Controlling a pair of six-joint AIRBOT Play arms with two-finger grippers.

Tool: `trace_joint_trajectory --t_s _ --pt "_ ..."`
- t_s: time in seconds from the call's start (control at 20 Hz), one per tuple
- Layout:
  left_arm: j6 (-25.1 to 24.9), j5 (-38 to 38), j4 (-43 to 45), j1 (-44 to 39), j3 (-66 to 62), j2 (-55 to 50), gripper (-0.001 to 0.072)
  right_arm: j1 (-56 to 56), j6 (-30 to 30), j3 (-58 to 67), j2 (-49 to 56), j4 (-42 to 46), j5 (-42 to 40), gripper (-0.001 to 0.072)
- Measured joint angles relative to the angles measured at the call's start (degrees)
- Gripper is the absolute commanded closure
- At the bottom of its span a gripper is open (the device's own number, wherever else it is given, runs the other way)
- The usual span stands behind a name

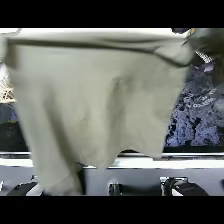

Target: Fold the clothes and pants, and hang the long-sleeved shirts on hangers.

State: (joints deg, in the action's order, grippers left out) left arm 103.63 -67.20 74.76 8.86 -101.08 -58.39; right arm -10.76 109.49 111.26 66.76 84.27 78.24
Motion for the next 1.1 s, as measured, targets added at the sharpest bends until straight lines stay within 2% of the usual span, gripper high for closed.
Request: trace_joint_trajectory --t_s 0.25,0.4,0.55,0.6,0.65,0.7,0.75,0.8,0.9,1.1 --pt "-3.82 7.08 0.39 -7.98 2.99 -24.68 0.0692 0.04 -1.70 -5.53 18.53 1.40 -4.83 0.0676" --pt "-4.68 10.78 0.24 -11.82 -0.68 -39.06 0.0691 0.81 -1.29 -6.47 29.40 1.36 -9.35 0.0676" --pt "-5.07 11.56 -0.11 -14.84 -5.20 -48.65 0.0690 3.26 -0.37 -6.82 37.59 -2.58 -12.31 0.0670" --pt "-5.14 11.58 -0.17 -15.61 -6.16 -50.53 0.0653 4.17 -0.42 -6.88 39.32 -4.55 -12.87 0.0576" --pt "-5.31 11.65 -0.22 -16.31 -6.93 -52.02 0.0549 5.18 -0.90 -6.91 40.68 -6.69 -13.44 0.0441" --pt "-5.35 11.63 -0.42 -16.74 -7.48 -52.96 0.0407 6.29 -1.70 -6.93 41.75 -9.11 -13.84 0.0386" --pt "-5.42 11.19 -0.81 -17.00 -7.98 -53.59 0.0335 7.37 -2.91 -6.95 42.42 -11.76 -13.81 0.0386" --pt "-5.60 10.29 -0.94 -17.05 -8.50 -53.88 0.0311 8.59 -5.01 -6.95 42.75 -15.02 -13.60 0.0386" --pt "-6.60 6.69 -1.29 -16.24 -9.51 -53.29 0.0311 11.63 -11.10 -6.95 42.29 -21.31 -10.01 0.0387" --pt "-10.25 -7.08 -1.36 -11.63 -10.19 -47.56 0.0312 21.29 -23.04 -8.61 37.79 -27.12 3.74 0.0388"
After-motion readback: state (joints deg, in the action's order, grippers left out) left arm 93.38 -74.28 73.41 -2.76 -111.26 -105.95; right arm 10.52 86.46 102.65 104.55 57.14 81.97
